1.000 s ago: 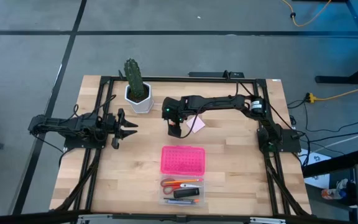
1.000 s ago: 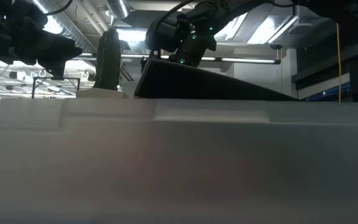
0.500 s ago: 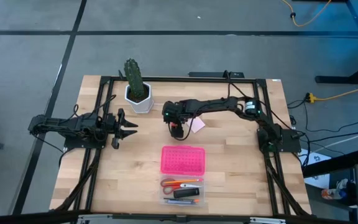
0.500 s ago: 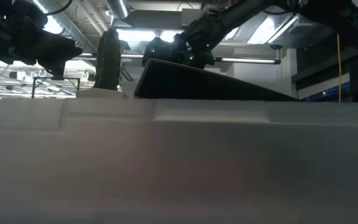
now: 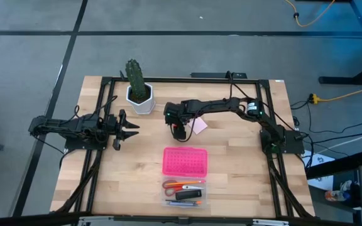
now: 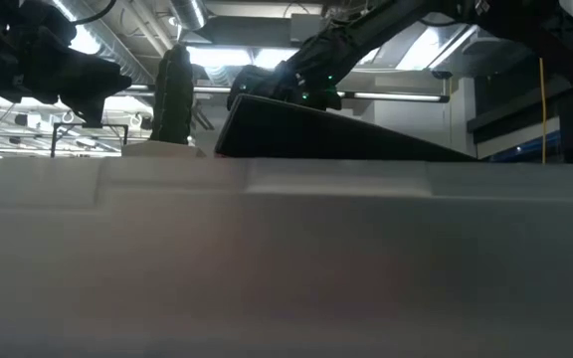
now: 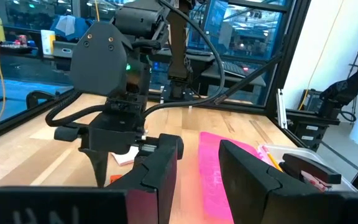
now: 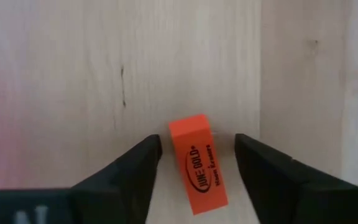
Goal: Pack school essentials
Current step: Put the orange eraser into the pencil case
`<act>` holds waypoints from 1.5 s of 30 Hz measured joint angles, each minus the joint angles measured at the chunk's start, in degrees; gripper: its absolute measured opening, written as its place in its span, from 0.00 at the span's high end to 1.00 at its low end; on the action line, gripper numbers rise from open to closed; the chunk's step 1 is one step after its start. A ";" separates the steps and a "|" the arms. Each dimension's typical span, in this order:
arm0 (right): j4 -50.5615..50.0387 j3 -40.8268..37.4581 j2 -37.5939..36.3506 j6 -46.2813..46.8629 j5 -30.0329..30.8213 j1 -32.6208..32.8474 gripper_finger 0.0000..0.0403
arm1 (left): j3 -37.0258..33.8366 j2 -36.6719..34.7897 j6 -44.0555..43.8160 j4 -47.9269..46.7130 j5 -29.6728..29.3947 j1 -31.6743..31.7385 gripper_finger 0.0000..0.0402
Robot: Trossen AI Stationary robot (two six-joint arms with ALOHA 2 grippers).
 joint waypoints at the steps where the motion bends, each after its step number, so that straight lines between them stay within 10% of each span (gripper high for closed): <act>1: -0.12 0.00 0.02 0.60 -0.54 -0.02 0.52 | 0.00 0.00 0.00 -0.02 0.00 0.00 0.72; 14: -1.64 0.06 -0.10 11.87 -2.45 -0.05 0.83 | 0.00 0.00 0.00 -0.01 -0.01 0.00 0.72; 45: -14.90 6.99 -6.99 18.54 -8.80 1.76 0.85 | 0.00 -0.02 0.00 -0.02 -0.02 -0.02 0.72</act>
